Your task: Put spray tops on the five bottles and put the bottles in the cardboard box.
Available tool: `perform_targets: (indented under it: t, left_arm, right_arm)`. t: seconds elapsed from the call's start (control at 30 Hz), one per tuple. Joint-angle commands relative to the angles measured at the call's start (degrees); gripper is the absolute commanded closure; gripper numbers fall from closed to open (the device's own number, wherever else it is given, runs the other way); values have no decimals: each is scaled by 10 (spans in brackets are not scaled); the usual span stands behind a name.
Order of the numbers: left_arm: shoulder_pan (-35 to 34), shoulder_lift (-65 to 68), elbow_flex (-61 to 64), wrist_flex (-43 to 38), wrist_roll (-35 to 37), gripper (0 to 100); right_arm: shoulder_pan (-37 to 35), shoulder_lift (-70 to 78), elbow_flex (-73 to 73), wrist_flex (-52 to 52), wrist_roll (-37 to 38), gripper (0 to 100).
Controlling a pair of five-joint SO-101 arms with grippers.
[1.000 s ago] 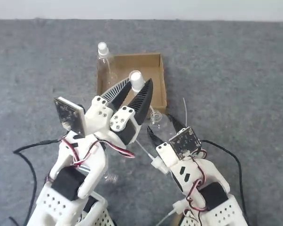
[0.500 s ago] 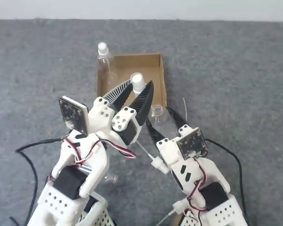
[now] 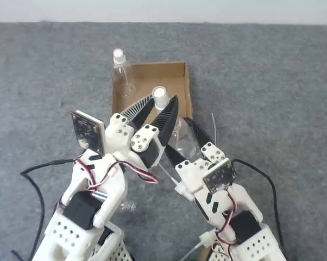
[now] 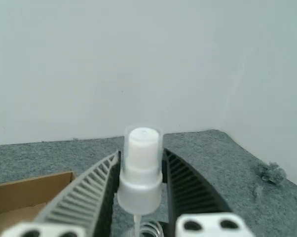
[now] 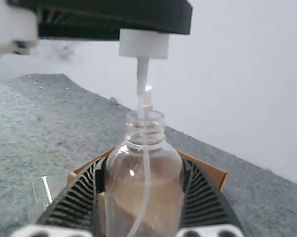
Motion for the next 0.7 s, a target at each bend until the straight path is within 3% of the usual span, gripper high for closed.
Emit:
perform_targets:
  t: [0.0,0.43,0.67]
  left_arm:
    - [0,-10,-7,-18,2,987]
    - [17,-5,2,-18,0,985]
    - [43,-4,23,-21,-1,964]
  right_arm:
    - [-4,-9,12,-15,14,991]
    - [-1,-9,12,2,15,991]
    - [52,-9,12,-1,11,991]
